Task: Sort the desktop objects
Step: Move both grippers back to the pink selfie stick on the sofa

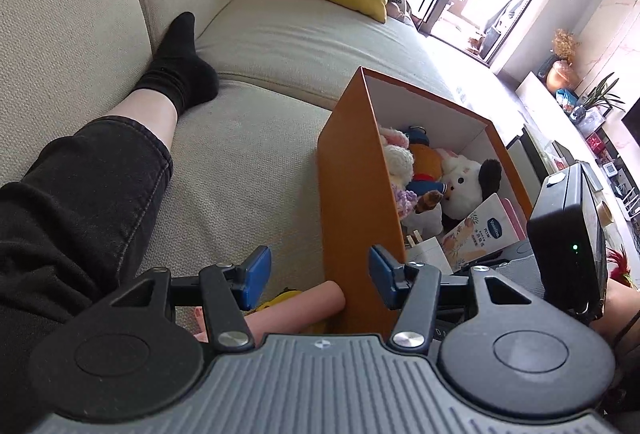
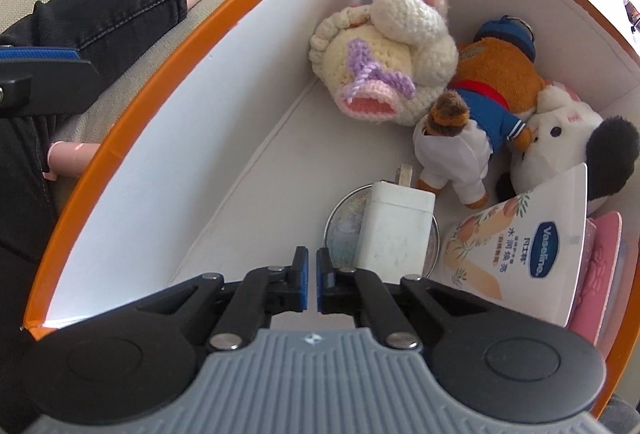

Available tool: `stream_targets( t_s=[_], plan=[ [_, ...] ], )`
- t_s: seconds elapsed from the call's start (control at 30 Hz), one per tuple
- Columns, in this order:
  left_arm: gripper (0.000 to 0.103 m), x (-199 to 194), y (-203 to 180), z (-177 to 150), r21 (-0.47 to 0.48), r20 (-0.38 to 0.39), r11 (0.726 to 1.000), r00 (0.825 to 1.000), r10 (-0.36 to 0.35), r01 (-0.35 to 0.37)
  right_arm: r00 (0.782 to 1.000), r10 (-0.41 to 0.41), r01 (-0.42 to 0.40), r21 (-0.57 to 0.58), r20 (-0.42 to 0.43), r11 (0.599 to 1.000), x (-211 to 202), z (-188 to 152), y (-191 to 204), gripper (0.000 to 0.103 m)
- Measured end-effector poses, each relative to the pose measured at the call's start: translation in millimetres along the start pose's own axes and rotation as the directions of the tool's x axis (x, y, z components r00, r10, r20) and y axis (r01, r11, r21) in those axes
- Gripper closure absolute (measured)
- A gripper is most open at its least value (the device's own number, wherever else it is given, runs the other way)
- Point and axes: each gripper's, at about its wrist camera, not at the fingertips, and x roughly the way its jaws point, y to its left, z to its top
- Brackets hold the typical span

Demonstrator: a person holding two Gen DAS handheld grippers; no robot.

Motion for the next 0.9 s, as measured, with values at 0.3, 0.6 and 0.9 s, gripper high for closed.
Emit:
stream_targets(
  t_s=[0.3,0.6,0.9],
  plan=[
    [0.040,-21.3,4.6,-8.9,0.043,0.030,0.999,0.999,-0.010,0.009,0.965,0.058,-0.049,-0.041,0.257,0.998,-47.8,-13.8,15.1,0.074],
    [0.040,-50.7,13.5,-20.0,0.091,0.080,0.995,0.997,0.022,-0.029,0.892,0.030,-0.034,-0.001,0.451,0.999,-93.9,-29.1,15.3,0.062],
    [0.040,-72.4,24.0,-36.3,0.196,0.072,0.980,0.997,0.020,-0.033,0.881,0.066,0.000,-0.138,0.468,0.990,-122.3,-29.8,37.1,0.062]
  ],
)
